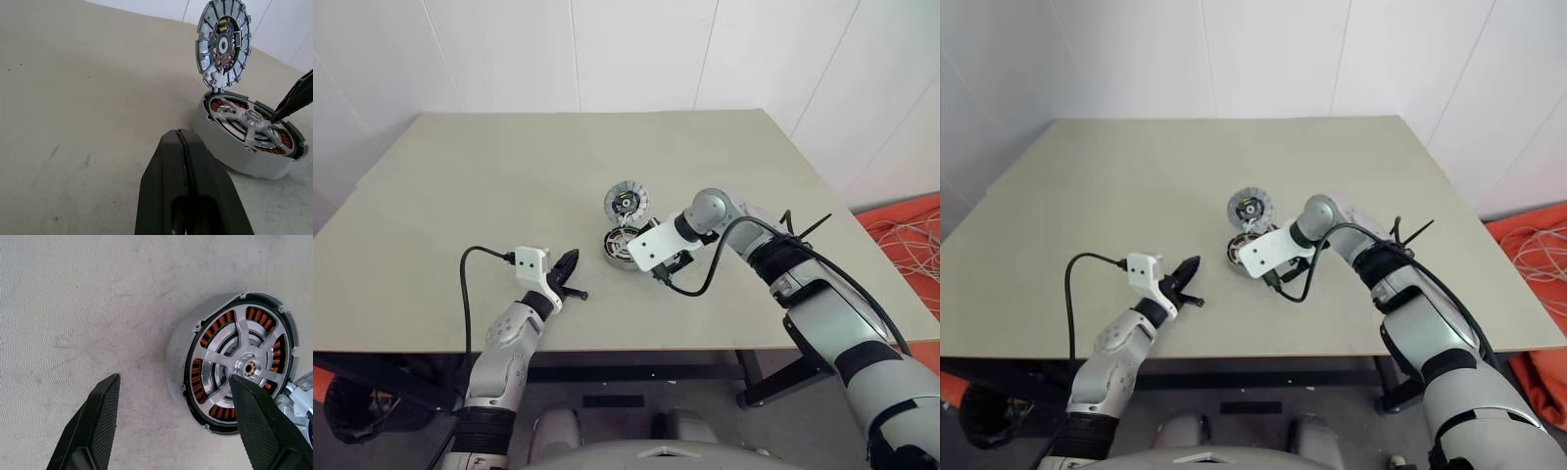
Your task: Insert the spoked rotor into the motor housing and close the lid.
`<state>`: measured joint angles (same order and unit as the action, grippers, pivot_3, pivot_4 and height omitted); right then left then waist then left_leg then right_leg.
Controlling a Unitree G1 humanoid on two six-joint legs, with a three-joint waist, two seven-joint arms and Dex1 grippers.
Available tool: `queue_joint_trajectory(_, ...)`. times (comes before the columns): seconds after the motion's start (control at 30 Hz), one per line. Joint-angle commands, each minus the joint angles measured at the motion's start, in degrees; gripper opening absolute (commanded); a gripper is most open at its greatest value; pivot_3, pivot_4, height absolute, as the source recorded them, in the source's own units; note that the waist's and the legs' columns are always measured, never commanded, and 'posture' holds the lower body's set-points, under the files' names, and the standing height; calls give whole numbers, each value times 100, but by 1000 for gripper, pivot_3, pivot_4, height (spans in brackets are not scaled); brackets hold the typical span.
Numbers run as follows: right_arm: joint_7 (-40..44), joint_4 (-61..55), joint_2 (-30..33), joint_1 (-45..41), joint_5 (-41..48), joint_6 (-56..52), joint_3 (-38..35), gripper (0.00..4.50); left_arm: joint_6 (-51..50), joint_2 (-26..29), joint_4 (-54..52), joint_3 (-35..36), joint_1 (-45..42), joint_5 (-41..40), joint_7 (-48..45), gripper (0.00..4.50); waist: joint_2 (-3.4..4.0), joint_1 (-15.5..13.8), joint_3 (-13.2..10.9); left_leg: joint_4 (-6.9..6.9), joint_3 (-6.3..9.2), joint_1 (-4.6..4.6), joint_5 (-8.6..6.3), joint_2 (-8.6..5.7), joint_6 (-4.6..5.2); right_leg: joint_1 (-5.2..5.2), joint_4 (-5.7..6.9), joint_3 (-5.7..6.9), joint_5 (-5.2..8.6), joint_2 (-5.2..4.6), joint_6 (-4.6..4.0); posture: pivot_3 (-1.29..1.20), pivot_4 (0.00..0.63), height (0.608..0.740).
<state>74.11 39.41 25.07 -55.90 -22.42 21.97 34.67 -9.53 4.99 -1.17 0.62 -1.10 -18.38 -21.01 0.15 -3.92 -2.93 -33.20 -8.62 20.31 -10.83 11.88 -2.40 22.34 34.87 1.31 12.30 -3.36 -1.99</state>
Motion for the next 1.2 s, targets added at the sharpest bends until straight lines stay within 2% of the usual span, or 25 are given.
queue_joint_trajectory(0.03, 60, -158, -23, -74, 54, 61, -52, 3989, -2, -9, -96, 40, -85, -60, -27, 0, 0, 0, 0, 0, 0, 0, 0, 0, 0, 0, 0, 0, 0, 0, 0, 0, 0, 740)
queue_joint_trajectory(0.4, 80, 98, -53, -143, -72, 139, -5, 3989, 10, -16, -97, 51, -78, -63, -1, 0, 0, 0, 0, -1, 0, 0, 0, 0, 0, 0, 0, 0, 0, 0, -1, 0, 0, 740)
queue_joint_trajectory(0.5, 23, 242, -65, -197, -145, 176, -8, 3420, 18, -15, -98, 50, -80, -57, -6, 0, 0, 0, 0, -1, 0, 0, 0, 0, 0, 0, 0, 0, 0, -1, -1, 0, 0, 740)
queue_joint_trajectory(0.77, -90, 490, -128, -313, -184, 231, -40, 653, 14, -20, -121, 49, -66, -59, -4, 0, 0, -1, 0, -2, 0, -1, 0, 0, 1, -2, 0, 0, -1, -1, -1, 0, 0, 740)
queue_joint_trajectory(1.2, 87, 485, -130, -365, -127, 298, -51, 653, 10, -43, -114, 34, -75, -57, -3, 0, -3, 1, 1, -2, 0, -2, -1, 1, 1, -2, 1, 1, -1, 1, -3, 0, 0, 740)
